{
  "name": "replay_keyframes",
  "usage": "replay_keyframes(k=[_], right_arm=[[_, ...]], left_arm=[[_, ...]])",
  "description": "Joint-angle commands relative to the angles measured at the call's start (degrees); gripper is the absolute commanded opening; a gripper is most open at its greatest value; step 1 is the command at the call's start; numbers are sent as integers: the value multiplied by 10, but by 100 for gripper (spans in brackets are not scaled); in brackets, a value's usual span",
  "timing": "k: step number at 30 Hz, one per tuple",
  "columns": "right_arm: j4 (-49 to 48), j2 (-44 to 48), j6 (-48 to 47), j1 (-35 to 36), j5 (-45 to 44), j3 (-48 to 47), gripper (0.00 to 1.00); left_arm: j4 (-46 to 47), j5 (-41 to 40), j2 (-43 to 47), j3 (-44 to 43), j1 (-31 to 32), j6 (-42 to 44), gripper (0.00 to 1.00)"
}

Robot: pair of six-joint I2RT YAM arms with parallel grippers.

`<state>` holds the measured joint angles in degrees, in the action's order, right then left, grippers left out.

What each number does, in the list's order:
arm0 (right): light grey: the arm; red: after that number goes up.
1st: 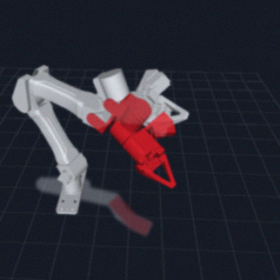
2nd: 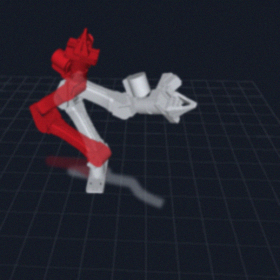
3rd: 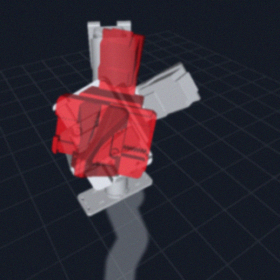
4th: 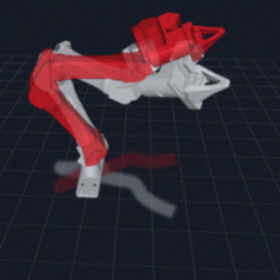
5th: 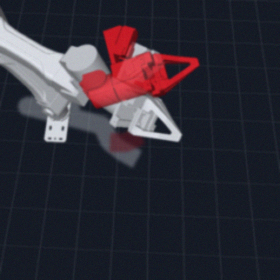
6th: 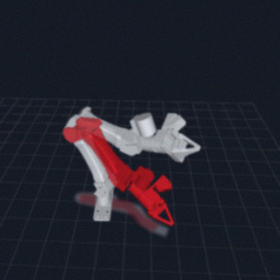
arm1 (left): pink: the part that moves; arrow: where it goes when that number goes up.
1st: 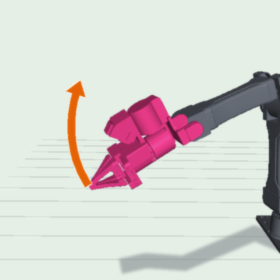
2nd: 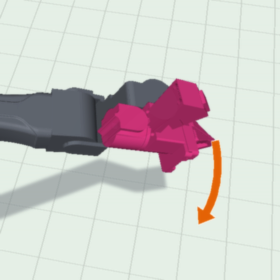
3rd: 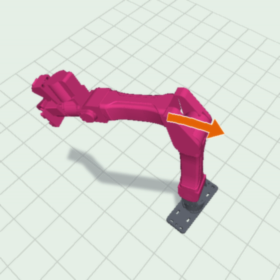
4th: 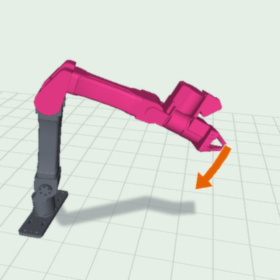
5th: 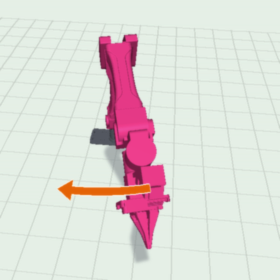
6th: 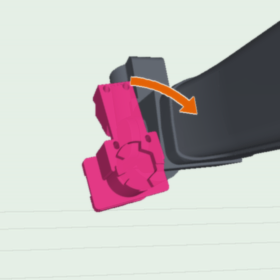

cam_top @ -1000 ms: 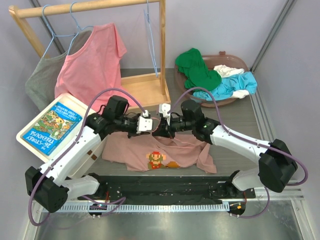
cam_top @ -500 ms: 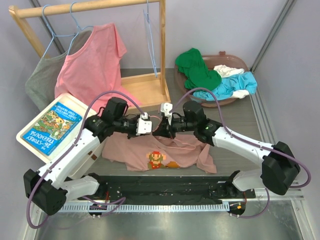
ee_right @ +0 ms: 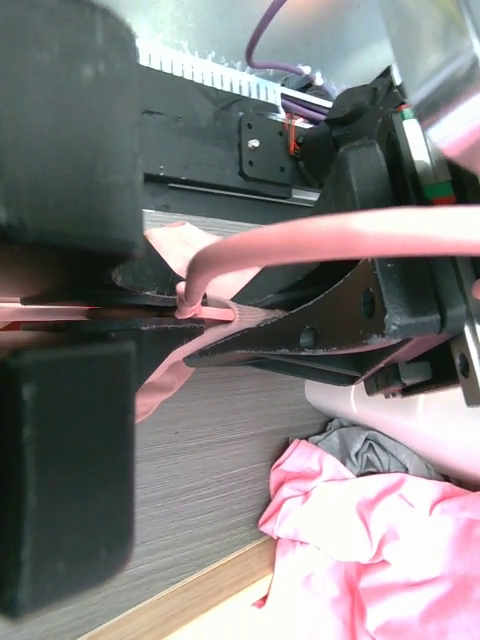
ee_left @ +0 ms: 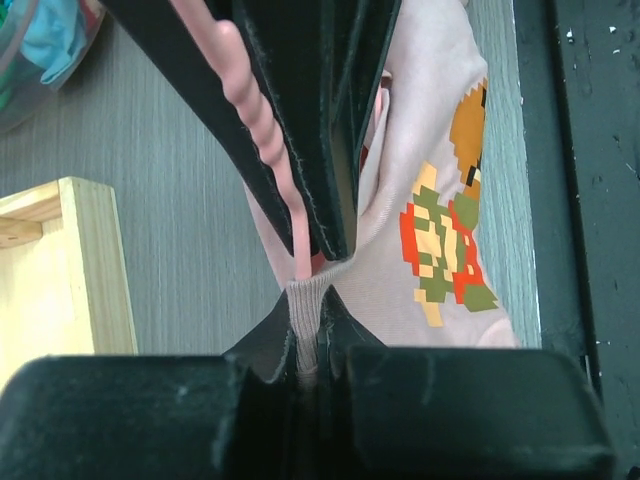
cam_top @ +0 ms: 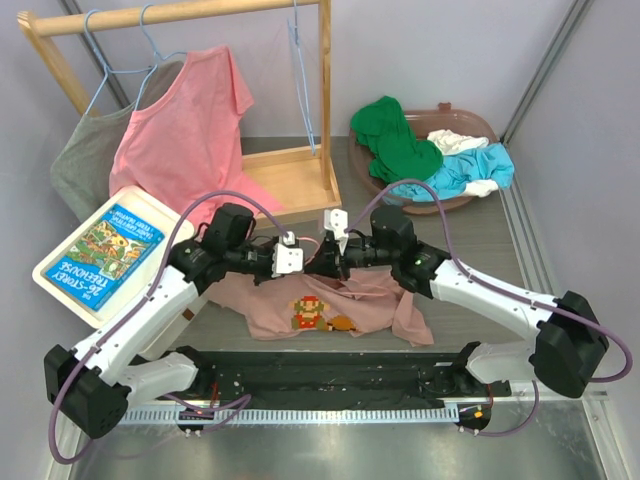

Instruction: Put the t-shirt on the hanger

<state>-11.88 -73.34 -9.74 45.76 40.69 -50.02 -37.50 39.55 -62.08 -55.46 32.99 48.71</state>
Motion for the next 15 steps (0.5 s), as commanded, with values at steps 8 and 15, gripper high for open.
replay_keyframes(k=[8, 15], right_arm=[[274, 83, -12, -119, -71, -99, 99], [378, -7, 55, -124, -75, -122, 92]], left_arm=[[-59, 17, 42, 25, 4, 76, 0], [-60, 21, 51, 22, 8, 92, 0]])
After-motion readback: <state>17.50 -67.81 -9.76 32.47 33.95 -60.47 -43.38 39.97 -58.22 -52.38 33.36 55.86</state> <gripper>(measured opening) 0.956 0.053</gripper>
